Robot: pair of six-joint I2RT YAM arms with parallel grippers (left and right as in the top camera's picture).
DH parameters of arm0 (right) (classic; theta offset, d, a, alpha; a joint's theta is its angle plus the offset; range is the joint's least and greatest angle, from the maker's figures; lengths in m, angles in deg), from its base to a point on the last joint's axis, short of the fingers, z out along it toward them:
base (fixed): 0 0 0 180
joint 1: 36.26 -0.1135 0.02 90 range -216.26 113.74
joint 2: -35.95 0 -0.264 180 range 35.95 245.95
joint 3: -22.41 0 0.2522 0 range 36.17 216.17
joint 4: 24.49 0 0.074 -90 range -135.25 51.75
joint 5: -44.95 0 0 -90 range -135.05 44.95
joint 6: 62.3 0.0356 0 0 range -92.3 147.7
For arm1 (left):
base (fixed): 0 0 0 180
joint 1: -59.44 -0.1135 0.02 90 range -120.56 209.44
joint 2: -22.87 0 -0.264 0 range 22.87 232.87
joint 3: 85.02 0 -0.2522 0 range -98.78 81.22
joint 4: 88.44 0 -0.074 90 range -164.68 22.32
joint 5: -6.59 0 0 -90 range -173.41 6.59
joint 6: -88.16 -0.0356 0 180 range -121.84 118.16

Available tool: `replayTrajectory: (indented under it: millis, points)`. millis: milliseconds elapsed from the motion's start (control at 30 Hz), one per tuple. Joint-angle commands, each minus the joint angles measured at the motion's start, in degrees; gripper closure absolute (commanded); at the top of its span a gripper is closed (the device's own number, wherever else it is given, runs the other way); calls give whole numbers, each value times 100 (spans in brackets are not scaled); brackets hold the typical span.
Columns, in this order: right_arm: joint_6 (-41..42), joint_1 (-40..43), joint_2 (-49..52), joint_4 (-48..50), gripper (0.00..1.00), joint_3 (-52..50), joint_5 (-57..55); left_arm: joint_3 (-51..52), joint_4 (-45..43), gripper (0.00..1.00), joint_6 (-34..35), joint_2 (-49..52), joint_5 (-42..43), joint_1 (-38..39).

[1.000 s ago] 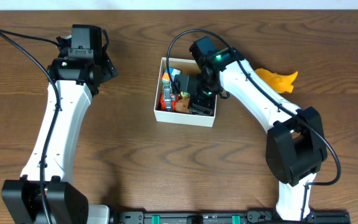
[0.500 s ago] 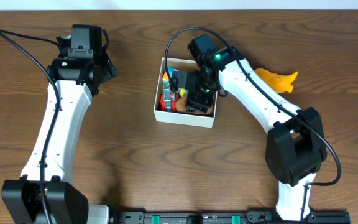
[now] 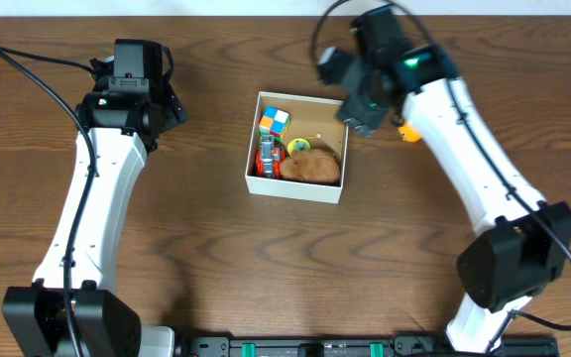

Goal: Pack container
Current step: 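Move the right gripper to the orange dinosaur and grasp it, then lift the orange dinosaur with the right gripper and carry it over the box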

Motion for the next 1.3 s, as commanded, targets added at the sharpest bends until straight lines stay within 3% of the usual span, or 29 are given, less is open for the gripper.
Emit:
replayTrajectory:
  millis: [0,200,400,833,933,1000,1067,1267]
  points:
    - [223,531,-9,-101,14,22,-535,-96,15,2,-28,-90,-48,-2]
    - [157,1517,114,131,15,-273,-378,-96,15,2,-28,-90,-48,-2]
    - [11,2312,542,221,17,-501,597,-96,15,2,-28,-90,-48,-2]
    - [-361,2417,1698,297,24,-667,1154,-96,15,2,-28,-90,-48,-2]
    - [-358,2341,1784,293,37,-667,1388,-96,15,2,-28,-90,-48,-2]
    - [-356,2280,1764,293,73,-662,1425,-96,15,2,-28,-90,-48,-2]
    - [-356,2208,1700,267,98,-638,1419,-96,15,2,-28,-90,-48,-2]
    - [-354,1923,1147,181,99,-466,1349,-96,15,2,-28,-90,-48,-2]
